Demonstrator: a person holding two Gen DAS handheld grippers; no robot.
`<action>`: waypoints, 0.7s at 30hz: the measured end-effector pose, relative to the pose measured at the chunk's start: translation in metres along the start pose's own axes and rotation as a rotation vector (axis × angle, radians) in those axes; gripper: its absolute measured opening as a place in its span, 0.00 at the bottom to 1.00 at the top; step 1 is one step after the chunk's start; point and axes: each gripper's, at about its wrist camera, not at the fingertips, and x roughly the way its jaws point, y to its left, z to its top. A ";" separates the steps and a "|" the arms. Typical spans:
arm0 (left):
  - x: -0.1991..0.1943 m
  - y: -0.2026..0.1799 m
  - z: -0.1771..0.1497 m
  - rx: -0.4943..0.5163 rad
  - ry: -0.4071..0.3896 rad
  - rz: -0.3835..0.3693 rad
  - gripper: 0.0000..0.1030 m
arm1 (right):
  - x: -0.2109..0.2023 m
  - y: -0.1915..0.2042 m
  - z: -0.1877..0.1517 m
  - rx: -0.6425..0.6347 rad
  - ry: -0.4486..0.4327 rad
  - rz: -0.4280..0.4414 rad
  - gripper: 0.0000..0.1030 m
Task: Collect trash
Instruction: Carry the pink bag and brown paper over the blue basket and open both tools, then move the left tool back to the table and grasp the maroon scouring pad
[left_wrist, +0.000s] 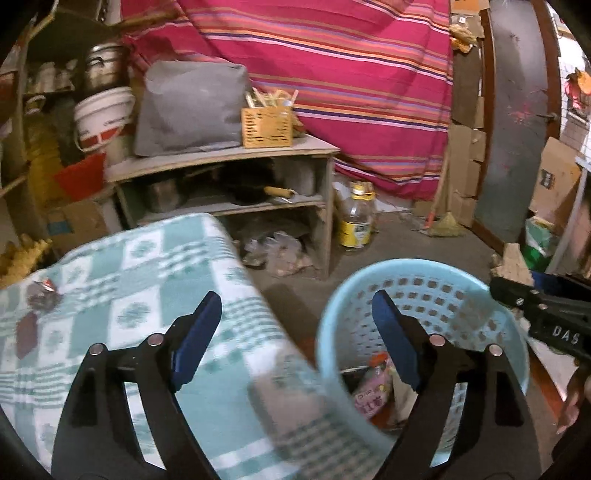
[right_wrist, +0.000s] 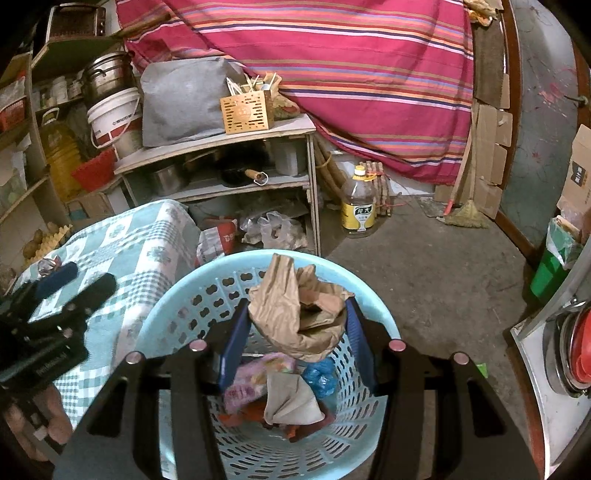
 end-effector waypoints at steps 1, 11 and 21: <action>-0.002 0.004 0.001 -0.003 -0.003 0.009 0.84 | 0.000 0.002 0.000 0.000 0.000 0.002 0.50; -0.034 0.071 0.001 -0.042 -0.043 0.145 0.93 | 0.003 0.027 0.002 -0.003 0.004 0.012 0.69; -0.063 0.142 -0.013 -0.066 -0.048 0.285 0.95 | -0.002 0.066 0.007 -0.006 -0.026 0.014 0.81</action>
